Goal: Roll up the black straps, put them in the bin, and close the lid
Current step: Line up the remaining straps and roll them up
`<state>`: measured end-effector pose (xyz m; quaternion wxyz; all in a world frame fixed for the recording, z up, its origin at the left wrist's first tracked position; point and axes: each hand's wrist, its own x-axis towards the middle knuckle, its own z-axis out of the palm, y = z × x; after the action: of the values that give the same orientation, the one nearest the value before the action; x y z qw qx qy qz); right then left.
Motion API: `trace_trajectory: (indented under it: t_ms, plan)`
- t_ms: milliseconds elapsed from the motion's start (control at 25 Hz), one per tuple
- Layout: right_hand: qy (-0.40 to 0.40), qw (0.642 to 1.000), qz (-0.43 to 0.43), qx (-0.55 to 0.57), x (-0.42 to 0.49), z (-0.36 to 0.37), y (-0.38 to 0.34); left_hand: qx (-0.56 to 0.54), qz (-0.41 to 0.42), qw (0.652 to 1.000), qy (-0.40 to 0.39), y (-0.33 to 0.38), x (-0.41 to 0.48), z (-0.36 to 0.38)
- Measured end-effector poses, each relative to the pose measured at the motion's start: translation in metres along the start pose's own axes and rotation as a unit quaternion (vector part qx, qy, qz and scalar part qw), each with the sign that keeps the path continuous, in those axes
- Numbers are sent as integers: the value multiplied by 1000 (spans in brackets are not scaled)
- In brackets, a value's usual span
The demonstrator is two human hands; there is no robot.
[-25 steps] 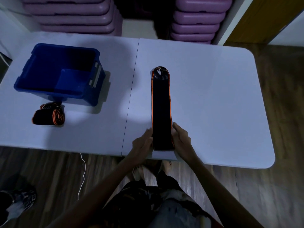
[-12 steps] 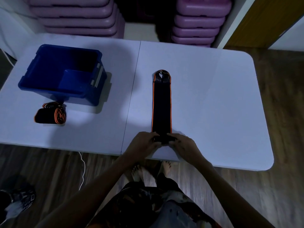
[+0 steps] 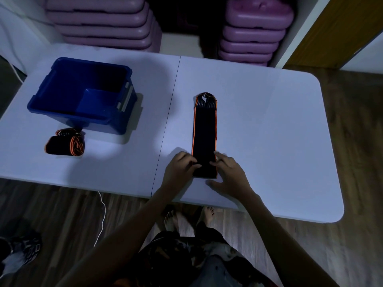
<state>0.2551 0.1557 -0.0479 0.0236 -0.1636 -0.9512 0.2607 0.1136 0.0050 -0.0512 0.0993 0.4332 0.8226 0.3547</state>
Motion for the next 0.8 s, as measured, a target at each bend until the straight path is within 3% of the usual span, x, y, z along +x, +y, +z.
trace_trajectory:
  t_ms: [80,200,360,480,600,680,800]
  plan:
    - [-33,998,-28,-43,4,-3,6,46,60,995,-60,-9,-8,-9]
    - [-5,999,-46,4,7,-2,10,97,92,983,-126,-22,-8,-18]
    - [-19,988,44,147,12,-5,7,-6,-9,989,-145,-9,7,-16]
    - [23,966,105,235,19,-2,4,-106,-136,980,-97,0,11,-11]
    - [58,966,116,225,17,2,2,-140,-210,964,-79,4,19,-10]
    - [30,987,52,151,8,3,6,-110,-137,983,-52,5,18,-11]
    - [-38,998,0,56,2,2,16,63,83,993,-64,0,9,-12]
